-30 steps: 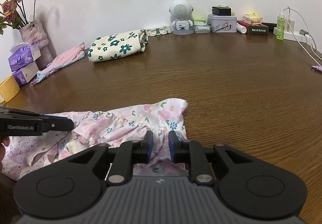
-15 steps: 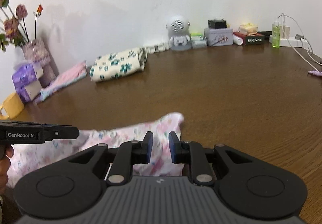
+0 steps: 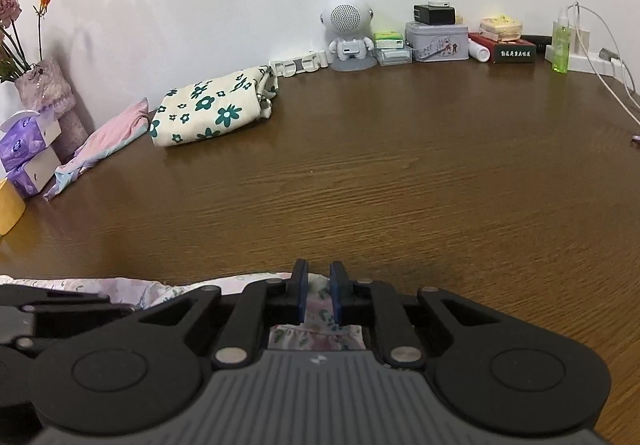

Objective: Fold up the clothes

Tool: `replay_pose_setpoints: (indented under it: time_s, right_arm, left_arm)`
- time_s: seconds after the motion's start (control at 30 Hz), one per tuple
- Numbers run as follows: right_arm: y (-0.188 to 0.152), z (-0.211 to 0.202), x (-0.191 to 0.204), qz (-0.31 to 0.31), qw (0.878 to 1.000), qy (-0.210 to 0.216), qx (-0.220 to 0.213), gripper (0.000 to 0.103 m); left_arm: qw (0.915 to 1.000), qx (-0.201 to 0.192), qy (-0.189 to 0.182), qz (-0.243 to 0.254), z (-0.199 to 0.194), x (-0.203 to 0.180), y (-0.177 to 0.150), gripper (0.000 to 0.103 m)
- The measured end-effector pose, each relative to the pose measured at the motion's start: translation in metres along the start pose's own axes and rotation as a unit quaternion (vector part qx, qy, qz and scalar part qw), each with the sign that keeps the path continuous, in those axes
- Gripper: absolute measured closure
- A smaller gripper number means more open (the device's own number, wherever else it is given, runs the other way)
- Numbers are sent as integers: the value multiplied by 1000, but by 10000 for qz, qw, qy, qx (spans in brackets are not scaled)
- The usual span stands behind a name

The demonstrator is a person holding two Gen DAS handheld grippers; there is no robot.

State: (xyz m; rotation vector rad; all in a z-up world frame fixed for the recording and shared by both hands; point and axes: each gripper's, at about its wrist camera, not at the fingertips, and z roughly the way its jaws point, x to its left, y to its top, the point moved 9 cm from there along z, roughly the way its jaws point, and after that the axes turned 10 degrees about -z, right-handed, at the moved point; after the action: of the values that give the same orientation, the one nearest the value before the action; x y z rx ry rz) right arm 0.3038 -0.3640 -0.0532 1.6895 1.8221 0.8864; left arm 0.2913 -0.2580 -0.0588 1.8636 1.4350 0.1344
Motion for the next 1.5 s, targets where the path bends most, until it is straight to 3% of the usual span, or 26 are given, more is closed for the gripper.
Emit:
replay_pose_setpoints:
  time_s: [0.3,0.53,0.87,1.2,1.5]
  right_arm:
    - [-6,-3,4,-280,9993,-58,-254,91]
    - [0,-30,-9,192,9974,215,-653,90]
    - [-16,-13,-8,-61,9999,-87,-64,91]
    - [-11,-42,-5,25,9987,141,-493,90]
    - [-25,-30,6,-233,9997,26,-46,91]
  left_arm:
    - [9995,-189,94,234,-2,-3,-5,96]
    - [9995,-303,-84,-6,-8,1,-1,96]
    - [9982,-351,35,495,-4,-11,-12,97]
    - [9963,-505,93,695,-5,-14,-17,97]
    - [9967,-592,71,542,-7,-13,-17,97]
